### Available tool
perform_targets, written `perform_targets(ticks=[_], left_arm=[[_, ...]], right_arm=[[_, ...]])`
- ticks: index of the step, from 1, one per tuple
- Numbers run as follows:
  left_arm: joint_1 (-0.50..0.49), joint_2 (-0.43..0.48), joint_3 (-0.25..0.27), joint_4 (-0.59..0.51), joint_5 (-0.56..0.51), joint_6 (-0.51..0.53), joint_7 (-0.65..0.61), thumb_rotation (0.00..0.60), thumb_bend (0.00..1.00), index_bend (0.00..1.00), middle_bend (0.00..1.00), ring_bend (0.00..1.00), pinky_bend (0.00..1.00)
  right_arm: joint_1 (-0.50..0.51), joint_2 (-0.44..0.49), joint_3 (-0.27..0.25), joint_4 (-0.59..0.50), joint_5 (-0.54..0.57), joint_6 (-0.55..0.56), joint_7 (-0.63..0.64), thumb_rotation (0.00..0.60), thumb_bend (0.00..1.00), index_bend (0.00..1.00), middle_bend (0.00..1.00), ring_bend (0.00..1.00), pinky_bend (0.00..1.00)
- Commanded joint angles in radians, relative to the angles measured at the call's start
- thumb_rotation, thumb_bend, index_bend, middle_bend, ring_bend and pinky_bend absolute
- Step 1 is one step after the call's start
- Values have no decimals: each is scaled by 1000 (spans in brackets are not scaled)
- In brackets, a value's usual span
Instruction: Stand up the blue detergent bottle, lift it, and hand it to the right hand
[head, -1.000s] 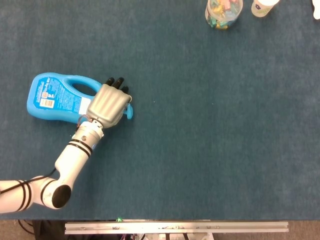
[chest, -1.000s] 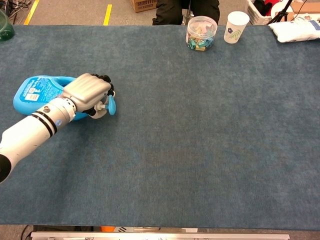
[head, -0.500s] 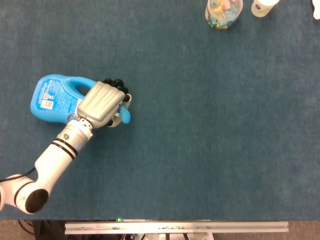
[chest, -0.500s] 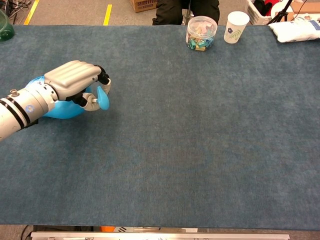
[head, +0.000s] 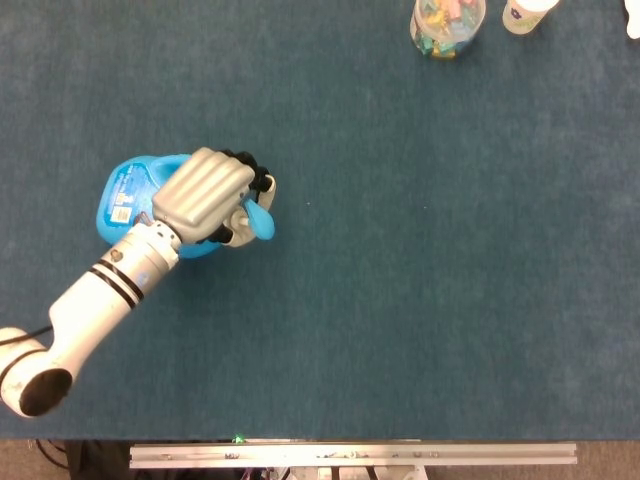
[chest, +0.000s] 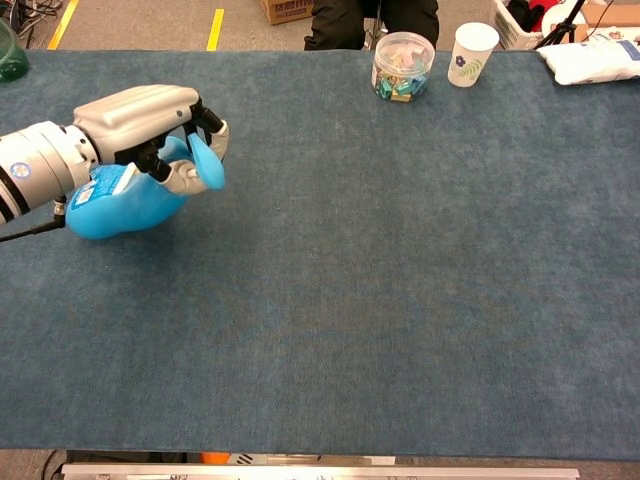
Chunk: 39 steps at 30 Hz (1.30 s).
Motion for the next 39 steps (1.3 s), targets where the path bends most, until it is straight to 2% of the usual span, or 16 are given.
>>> perform_targets(ticks=[1, 8, 19, 23, 30, 36, 39], left_arm=[[-18, 44, -21, -13, 21, -27, -40, 600, 422, 744, 529, 373, 426], [-33, 139, -52, -22, 24, -81, -172, 600, 422, 740, 530, 373, 426], [-46, 263, -62, 59, 143, -166, -522, 600, 422, 726, 527, 367, 426], [-51, 300, -48, 89, 234, -172, -729, 600, 434, 723, 519, 365, 426], [-75, 329, -5, 174, 388, -108, -1018, 600, 443, 717, 508, 356, 426], [-106, 325, 33, 241, 446, -70, -1179, 600, 443, 713, 505, 351, 426], [-118, 315, 45, 271, 458, -49, -1220, 600, 443, 707, 503, 348, 426]], right_arm=[[0, 0, 0, -1, 1, -1, 0, 600, 5, 220, 305, 192, 205], [-2, 4, 0, -3, 4, 1, 0, 600, 5, 220, 305, 192, 205], [5, 11, 3, -20, 3, -10, -11, 600, 5, 220, 306, 192, 205], [9, 13, 4, -28, 5, -15, -20, 600, 5, 220, 306, 192, 205], [9, 19, 5, -44, 4, -11, -34, 600, 5, 220, 305, 192, 205], [6, 22, 5, -52, 8, -8, -41, 600, 5, 220, 305, 192, 205], [5, 23, 5, -55, 10, -7, -45, 600, 5, 220, 305, 192, 205]])
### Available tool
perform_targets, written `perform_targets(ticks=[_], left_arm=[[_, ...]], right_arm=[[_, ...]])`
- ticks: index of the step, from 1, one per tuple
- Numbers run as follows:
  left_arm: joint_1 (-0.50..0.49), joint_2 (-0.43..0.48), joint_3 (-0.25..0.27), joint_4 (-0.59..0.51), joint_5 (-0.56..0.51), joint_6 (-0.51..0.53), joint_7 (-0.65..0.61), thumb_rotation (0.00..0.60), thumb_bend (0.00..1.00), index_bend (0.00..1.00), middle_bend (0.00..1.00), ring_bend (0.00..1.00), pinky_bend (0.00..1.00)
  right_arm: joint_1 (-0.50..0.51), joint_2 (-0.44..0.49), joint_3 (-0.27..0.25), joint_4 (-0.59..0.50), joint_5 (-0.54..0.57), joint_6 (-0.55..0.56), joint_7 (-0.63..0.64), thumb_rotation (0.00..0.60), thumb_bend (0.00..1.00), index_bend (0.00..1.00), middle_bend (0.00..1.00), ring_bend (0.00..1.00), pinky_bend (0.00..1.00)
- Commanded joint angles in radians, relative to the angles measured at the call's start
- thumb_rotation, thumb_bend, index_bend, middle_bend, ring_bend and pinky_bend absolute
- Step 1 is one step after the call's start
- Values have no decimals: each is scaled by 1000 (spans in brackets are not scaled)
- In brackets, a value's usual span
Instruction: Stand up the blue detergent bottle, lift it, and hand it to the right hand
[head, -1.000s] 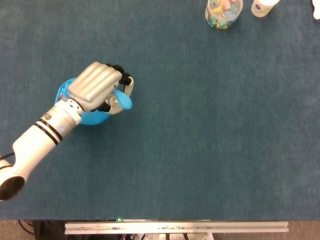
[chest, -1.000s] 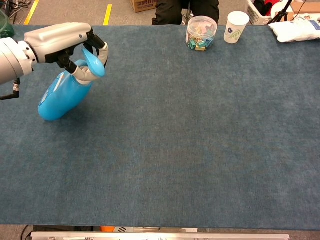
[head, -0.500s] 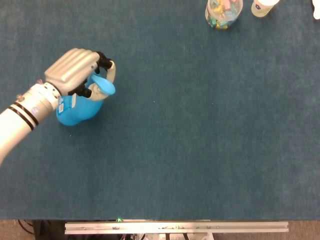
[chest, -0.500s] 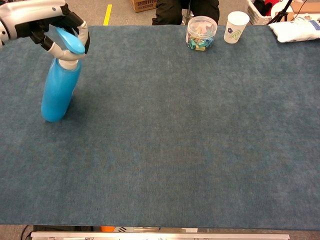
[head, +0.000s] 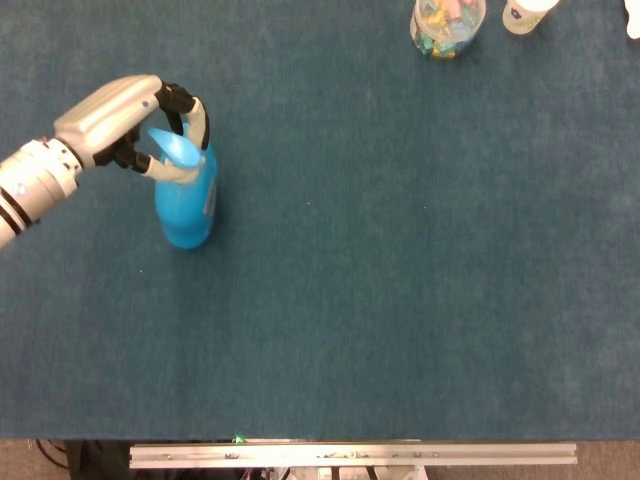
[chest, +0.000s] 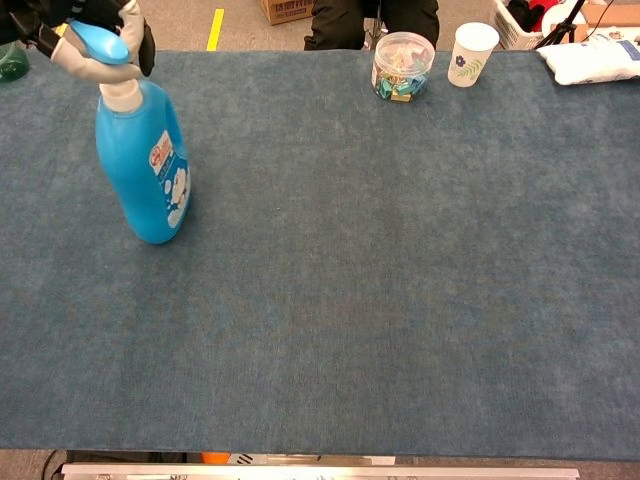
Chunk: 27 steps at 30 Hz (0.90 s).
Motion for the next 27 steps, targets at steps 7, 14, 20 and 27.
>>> perform_targets(ticks=[7, 14, 20, 27], left_arm=[[-37, -19, 49, 93, 28, 48, -97, 600, 441, 679, 492, 332, 417], [-46, -18, 80, 108, 36, 66, -105, 600, 439, 644, 470, 310, 408], [-54, -13, 87, 116, 21, 71, -91, 600, 438, 643, 456, 299, 405], [-56, 0, 93, 112, 1, 76, -76, 600, 438, 645, 450, 295, 397]], right_arm=[[-1, 2, 1, -6, 6, -1, -8, 600, 5, 220, 306, 192, 205], [-1, 2, 2, -9, 6, 1, -10, 600, 5, 220, 306, 192, 205], [-2, 0, 2, -11, 7, 2, -12, 600, 5, 220, 306, 192, 205], [-3, -1, 2, -12, 8, 3, -14, 600, 5, 220, 305, 192, 205]])
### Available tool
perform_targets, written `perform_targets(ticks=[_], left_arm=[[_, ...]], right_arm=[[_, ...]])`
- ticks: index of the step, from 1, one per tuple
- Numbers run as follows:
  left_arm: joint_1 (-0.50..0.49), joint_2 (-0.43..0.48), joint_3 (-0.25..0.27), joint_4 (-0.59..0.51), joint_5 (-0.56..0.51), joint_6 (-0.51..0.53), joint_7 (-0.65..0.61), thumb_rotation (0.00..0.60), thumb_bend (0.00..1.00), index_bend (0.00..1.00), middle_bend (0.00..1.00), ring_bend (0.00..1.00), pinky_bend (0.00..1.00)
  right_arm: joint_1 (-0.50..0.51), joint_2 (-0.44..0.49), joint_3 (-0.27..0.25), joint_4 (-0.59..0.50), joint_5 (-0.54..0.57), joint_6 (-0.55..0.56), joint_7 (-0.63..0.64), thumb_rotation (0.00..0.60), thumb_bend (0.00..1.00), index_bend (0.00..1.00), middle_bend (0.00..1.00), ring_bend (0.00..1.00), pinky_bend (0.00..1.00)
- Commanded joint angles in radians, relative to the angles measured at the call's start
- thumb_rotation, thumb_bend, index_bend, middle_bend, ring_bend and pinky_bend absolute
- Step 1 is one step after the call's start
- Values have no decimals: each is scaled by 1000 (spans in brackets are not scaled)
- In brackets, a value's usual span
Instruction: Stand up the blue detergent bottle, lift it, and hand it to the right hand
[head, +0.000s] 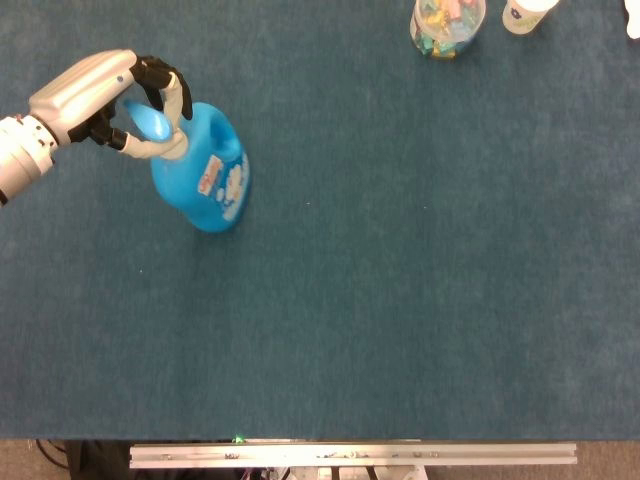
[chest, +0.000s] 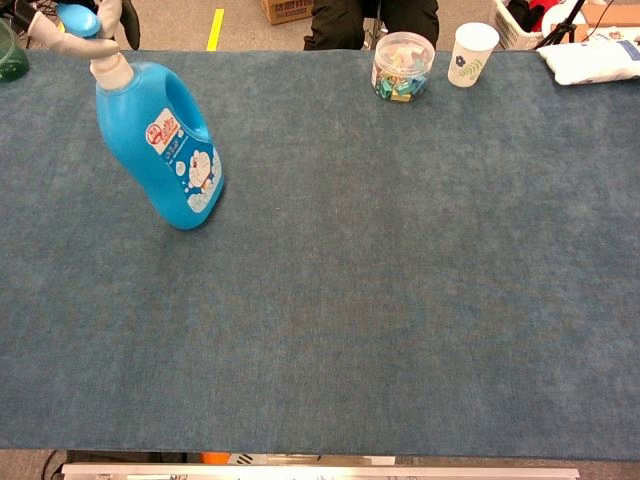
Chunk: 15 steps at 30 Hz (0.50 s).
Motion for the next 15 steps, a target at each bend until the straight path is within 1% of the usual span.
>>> perform_targets(ticks=[1, 5, 6, 10, 15], left_arm=[[-2, 7, 6, -7, -2, -1, 6, 600, 438, 644, 449, 295, 396], [-5, 9, 19, -14, 4, -10, 24, 600, 436, 622, 443, 285, 385], [-6, 9, 22, -16, 4, -12, 28, 600, 436, 590, 433, 275, 380], [-8, 12, 22, -20, -8, -18, 46, 600, 436, 412, 355, 210, 357], [-12, 12, 16, -25, -33, -30, 64, 600, 436, 298, 279, 157, 340]], right_arm=[[0, 0, 0, 0, -1, 0, 0, 600, 5, 220, 306, 192, 205], [-2, -1, -1, 2, 0, 0, 2, 600, 5, 220, 305, 192, 205], [-2, -1, -1, 2, 0, 1, 3, 600, 5, 220, 305, 192, 205], [-4, -1, -1, 4, -1, 4, 4, 600, 5, 219, 306, 192, 205], [-3, -4, -2, 7, -1, 1, 6, 600, 5, 220, 306, 192, 205]])
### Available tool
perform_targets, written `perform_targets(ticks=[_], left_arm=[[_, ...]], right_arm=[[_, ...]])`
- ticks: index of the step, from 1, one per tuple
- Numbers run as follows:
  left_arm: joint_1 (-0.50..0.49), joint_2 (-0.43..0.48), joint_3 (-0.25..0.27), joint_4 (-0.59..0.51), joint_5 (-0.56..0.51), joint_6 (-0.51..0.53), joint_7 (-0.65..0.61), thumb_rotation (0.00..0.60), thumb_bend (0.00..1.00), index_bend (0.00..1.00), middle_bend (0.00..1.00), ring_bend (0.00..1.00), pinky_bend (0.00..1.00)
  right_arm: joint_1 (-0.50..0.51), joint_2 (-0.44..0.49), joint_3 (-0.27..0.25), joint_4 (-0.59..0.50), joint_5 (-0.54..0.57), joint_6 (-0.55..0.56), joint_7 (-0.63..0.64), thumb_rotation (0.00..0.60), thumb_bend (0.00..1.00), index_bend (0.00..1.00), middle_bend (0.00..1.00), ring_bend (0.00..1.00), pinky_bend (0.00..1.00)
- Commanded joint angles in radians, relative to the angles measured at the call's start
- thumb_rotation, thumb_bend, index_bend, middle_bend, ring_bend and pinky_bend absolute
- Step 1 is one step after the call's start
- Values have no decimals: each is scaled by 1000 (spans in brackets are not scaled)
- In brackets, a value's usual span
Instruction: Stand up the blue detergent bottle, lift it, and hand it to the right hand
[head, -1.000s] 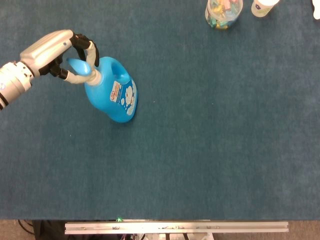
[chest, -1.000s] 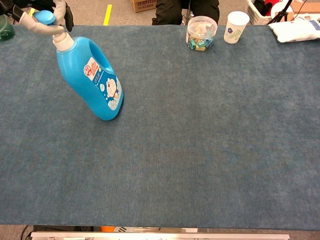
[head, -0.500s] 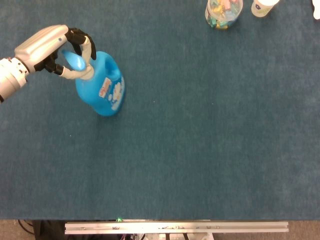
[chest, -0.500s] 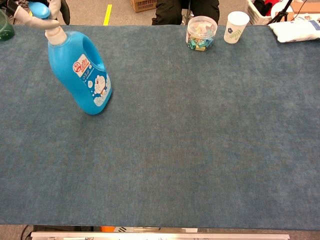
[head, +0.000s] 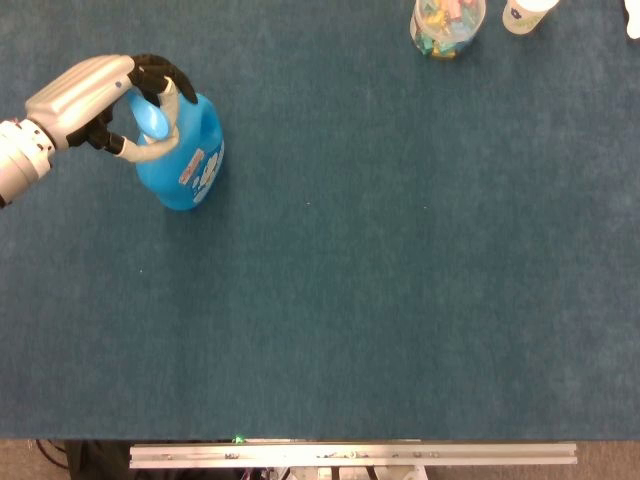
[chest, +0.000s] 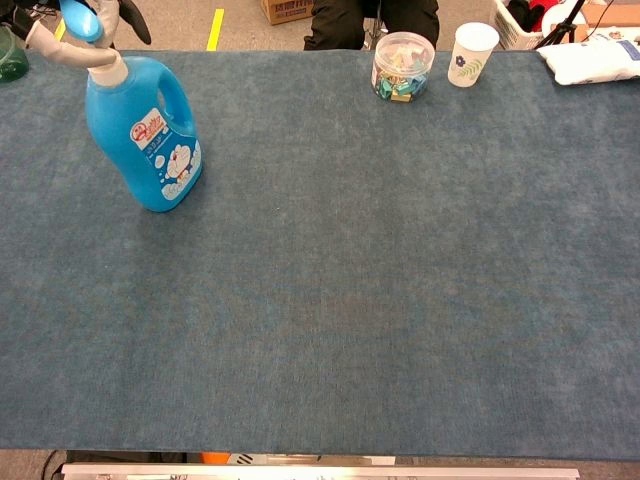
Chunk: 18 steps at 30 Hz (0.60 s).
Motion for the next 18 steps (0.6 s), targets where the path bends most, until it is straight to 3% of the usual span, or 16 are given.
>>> perform_targets(ticks=[1, 7, 18], left_arm=[[-3, 1, -3, -3, -9, -8, 8, 600, 434, 265, 259, 144, 333], [-6, 12, -5, -14, -22, -15, 9, 600, 429, 131, 174, 84, 299], [-2, 28, 3, -45, -33, -40, 55, 600, 429, 21, 94, 39, 275]], right_arm=[[0, -1, 0, 2, 1, -2, 2, 600, 5, 220, 306, 192, 205], [2, -4, 2, 7, 5, -4, 6, 600, 5, 220, 305, 192, 205], [3, -9, 2, 16, 5, -7, 14, 600, 5, 220, 306, 192, 205]])
